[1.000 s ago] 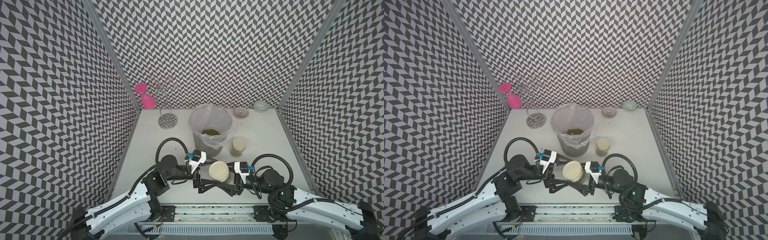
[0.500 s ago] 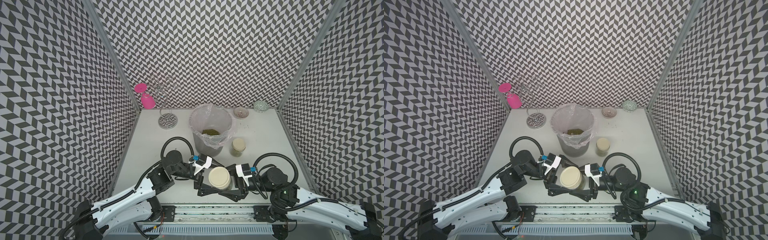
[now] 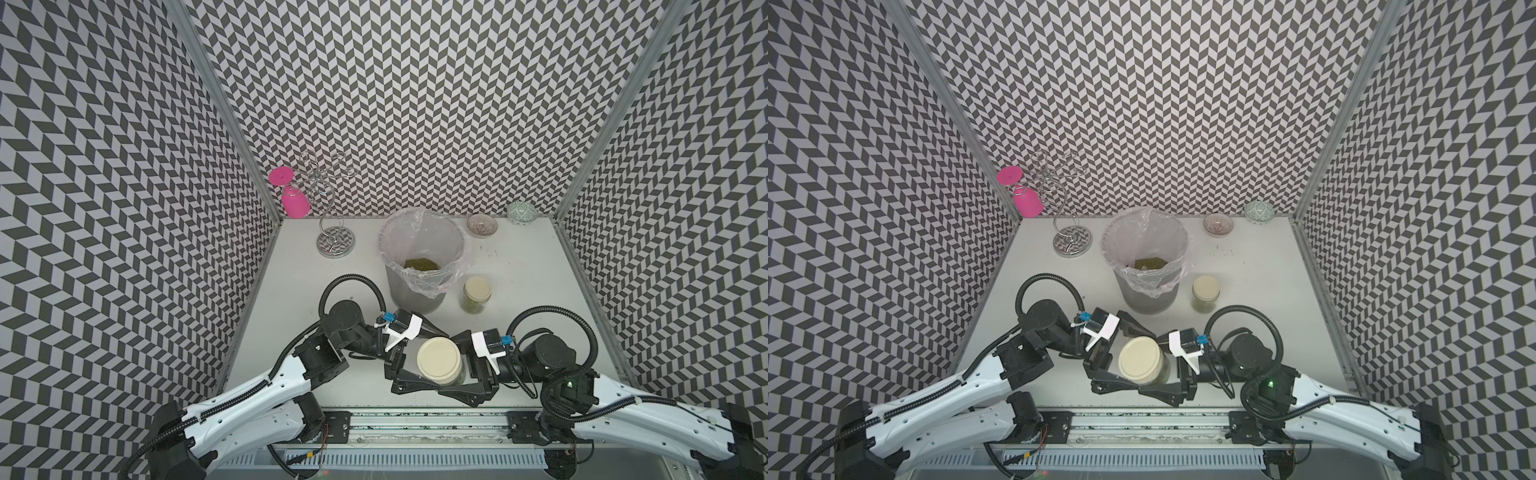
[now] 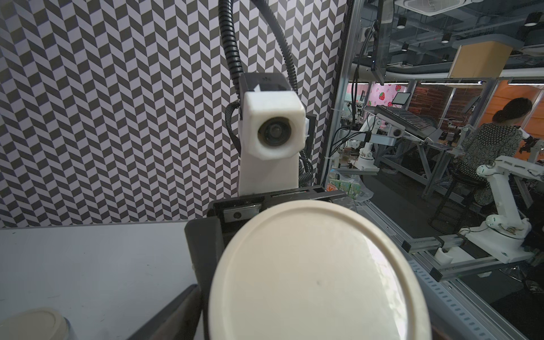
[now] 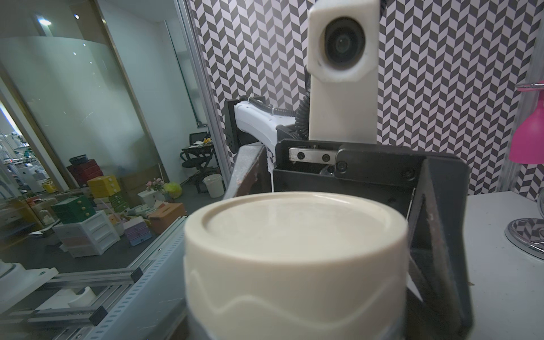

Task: Empty moldy mung beans from jars
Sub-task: Unscrew the lid from the jar.

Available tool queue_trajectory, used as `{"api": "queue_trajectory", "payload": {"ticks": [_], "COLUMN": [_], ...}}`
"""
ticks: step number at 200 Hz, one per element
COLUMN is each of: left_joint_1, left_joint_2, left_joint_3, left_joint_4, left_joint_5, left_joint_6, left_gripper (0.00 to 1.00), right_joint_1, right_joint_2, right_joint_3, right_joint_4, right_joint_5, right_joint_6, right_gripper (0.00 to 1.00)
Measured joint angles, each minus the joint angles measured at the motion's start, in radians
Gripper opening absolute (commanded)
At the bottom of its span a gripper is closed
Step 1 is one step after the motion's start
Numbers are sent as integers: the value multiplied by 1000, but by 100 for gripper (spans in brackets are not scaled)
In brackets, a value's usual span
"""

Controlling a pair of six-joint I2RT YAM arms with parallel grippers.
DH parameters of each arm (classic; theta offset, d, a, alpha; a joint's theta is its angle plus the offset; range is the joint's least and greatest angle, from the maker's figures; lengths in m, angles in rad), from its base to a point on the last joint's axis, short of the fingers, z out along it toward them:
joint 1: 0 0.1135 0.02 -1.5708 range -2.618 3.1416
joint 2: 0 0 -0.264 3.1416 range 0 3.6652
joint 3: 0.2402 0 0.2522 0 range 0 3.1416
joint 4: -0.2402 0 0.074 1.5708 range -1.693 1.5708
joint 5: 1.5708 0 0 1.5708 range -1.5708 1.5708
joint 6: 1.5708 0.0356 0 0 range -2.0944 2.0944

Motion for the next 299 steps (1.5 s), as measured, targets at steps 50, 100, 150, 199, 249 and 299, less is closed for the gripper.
{"api": "queue_trajectory", "payload": {"ticks": [50,100,150,199,249,299], "left_joint_1": [5,5,4,1,1,1], "left_joint_2": [0,-2,-10,-55,-24,19], "left_joint_3": [10,10,10,10,10,11], "left_joint_4": [19,29,33,34,34,34], "left_joint_5": [-2,-6,-38,-126,-129,-86], "left_joint_6": [-34,-53,-81,-122,-135,-135], "left_gripper": [100,100,100,100,100,100], "right_joint_1": [0,0,0,0,0,0], "right_joint_2": [17,23,21,30,48,50], "right_joint_3": [8,8,7,-1,-10,-10], "right_joint_4": [27,42,52,43,43,39], "right_joint_5": [-2,-3,6,27,29,38], "right_joint_6": [0,0,2,1,0,-6], "right_gripper": [39,39,39,39,39,39]}}
